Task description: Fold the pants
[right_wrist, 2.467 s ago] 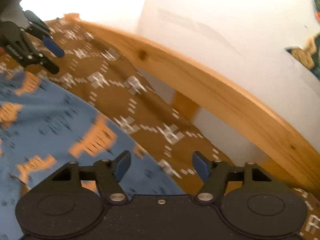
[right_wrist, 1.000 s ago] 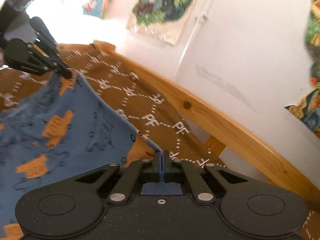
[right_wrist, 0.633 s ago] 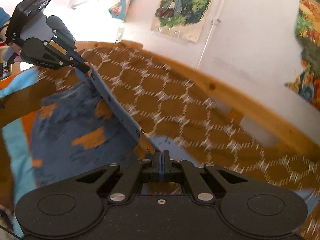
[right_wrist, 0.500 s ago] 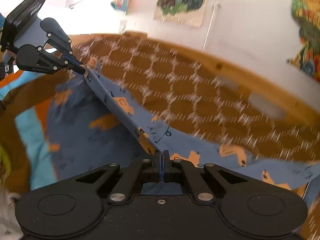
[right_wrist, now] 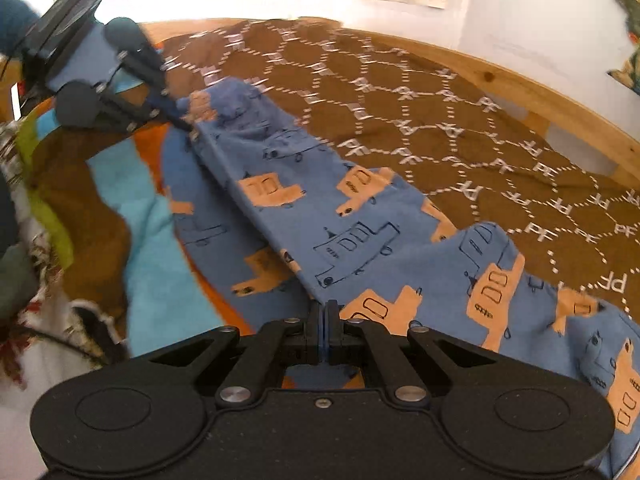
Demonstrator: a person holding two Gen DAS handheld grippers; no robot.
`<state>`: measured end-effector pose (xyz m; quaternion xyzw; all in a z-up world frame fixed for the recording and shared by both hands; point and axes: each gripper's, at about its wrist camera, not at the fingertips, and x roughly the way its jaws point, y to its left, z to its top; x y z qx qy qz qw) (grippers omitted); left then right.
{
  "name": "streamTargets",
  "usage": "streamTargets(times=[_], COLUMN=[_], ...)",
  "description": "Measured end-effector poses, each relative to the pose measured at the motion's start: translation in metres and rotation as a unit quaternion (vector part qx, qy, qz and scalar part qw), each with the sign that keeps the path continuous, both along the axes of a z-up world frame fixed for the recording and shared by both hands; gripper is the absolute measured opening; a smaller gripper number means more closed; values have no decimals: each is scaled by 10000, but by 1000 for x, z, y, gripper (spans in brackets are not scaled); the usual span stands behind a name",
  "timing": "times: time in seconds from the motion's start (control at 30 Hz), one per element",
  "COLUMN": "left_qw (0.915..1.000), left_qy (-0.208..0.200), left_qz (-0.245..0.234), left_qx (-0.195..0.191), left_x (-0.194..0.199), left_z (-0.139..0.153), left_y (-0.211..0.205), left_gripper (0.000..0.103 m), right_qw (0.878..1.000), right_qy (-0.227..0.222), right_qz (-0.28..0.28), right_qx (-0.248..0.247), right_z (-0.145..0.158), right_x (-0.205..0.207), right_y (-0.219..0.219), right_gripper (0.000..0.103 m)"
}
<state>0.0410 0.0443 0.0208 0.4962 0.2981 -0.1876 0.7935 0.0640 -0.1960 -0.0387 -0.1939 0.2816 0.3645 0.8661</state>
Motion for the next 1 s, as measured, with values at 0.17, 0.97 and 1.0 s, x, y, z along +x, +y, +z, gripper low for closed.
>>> streamTargets(times=[0.17,0.97,1.0], left_qw=[9996,8902,8827], left_qy=[173,352,336], left_qz=[-80,2991,3111], left_qx=[220,-3419,-3507], left_x=[-1,22,28], left_z=[-12,40,37], left_y=[-1,60,62], left_gripper=[0,30,30], right_qw=[9993,9973,9975], right_qy=[87,265,253], right_qz=[220,-603,-586], right_qx=[-302,321,308], right_z=[-16,-9,-10], right_x=[-10,11,10], right_y=[11,-20,-18], right_gripper=[0,54,54])
